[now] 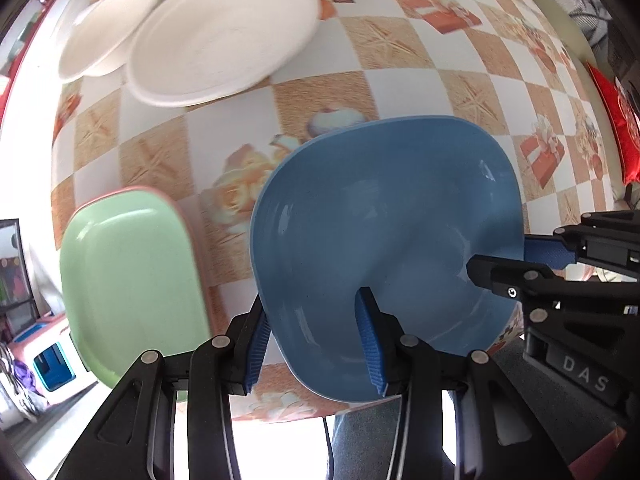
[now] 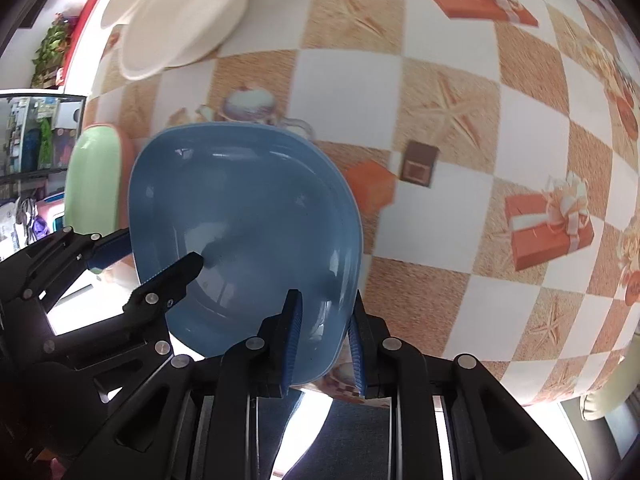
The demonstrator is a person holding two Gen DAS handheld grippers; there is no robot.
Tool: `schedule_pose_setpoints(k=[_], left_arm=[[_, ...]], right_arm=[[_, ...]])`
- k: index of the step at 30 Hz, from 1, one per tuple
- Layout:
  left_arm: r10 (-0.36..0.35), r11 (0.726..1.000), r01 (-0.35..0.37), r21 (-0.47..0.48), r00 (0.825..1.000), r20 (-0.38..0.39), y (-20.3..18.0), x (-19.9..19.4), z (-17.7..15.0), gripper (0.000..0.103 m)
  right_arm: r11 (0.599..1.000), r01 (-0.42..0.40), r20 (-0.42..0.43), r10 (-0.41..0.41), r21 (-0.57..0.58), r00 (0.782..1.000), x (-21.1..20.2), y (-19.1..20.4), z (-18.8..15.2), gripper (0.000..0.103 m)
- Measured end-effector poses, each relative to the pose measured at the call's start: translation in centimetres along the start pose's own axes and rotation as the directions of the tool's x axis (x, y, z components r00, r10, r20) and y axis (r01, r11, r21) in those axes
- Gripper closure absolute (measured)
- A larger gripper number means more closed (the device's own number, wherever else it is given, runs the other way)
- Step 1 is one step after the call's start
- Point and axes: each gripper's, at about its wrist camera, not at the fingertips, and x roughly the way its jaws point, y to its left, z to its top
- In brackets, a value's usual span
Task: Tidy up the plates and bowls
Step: 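Carry the blue plate with both tools onto the green plate, open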
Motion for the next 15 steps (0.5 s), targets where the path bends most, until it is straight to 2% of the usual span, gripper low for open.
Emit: schedule_pose_setpoints(k=[9,15], left_arm=[[0.029,0.997,-0.025,-0.067,0.998,0.051,4.8,-3.4,-0.8,0.058],[0.065,0.992,-0.058,-0.111,0.996,0.053,7.5,-4.3,-0.9,0.058]], right_arm=[[0.996,-0.013,0.018,0.015,-0.090,1.000,-2.9,5.1,3.0,0.078],[0.989,-0.008,0.010,0.010,-0.148,1.000,-1.4,6.6,4.2,0.078]])
